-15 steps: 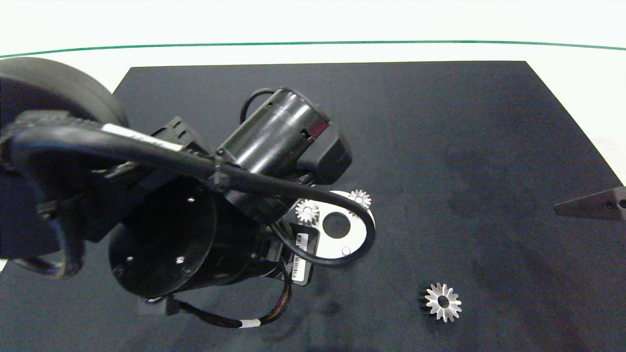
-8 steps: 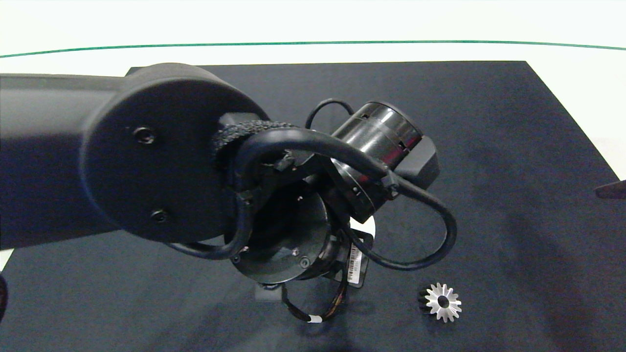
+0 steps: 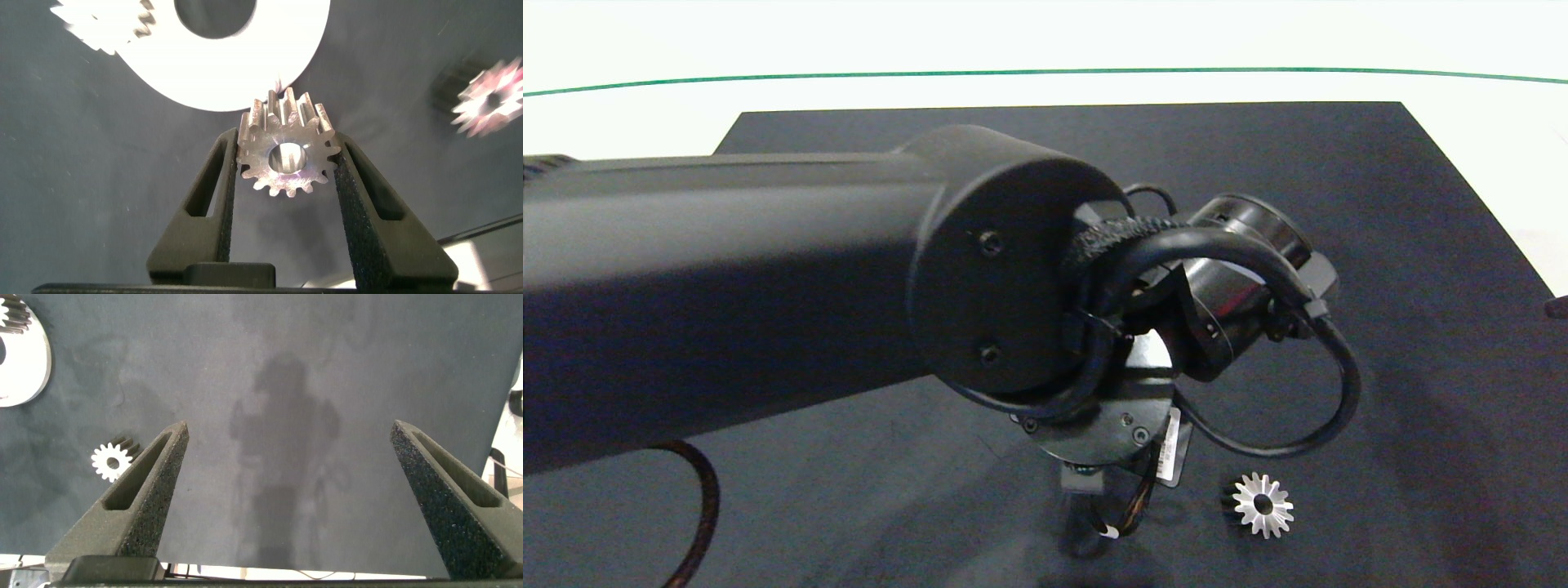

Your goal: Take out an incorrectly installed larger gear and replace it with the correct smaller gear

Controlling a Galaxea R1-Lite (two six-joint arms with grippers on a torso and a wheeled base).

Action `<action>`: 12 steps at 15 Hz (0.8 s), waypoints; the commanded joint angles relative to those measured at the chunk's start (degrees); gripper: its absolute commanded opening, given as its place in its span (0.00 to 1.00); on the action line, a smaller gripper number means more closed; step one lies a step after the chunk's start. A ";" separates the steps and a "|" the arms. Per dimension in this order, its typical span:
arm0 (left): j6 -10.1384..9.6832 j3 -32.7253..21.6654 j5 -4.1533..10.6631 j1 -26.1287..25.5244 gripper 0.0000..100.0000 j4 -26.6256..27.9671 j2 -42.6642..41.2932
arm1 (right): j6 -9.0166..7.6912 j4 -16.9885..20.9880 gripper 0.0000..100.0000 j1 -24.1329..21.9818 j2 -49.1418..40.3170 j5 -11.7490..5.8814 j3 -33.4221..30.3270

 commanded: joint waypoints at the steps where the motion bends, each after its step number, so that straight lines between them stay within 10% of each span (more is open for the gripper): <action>1: 0.51 -0.87 0.28 -0.31 0.16 2.66 4.01 | -0.07 0.29 1.00 -0.06 -0.26 0.04 -0.08; 7: -0.54 -0.87 0.46 -0.39 0.16 4.25 3.74 | -0.07 0.29 1.00 -0.15 -0.70 0.04 -0.08; 8: -1.77 -0.87 2.57 -0.48 0.16 5.21 3.65 | -0.07 0.29 1.00 -0.33 -0.70 0.04 -0.08; 10: -2.92 -0.87 12.76 -1.27 0.16 5.74 3.83 | -0.69 0.29 1.00 -0.94 -0.70 0.22 0.01; 12: -3.97 -0.87 13.47 -2.68 0.16 4.33 2.86 | -1.13 0.29 1.00 -1.38 -0.70 0.39 0.01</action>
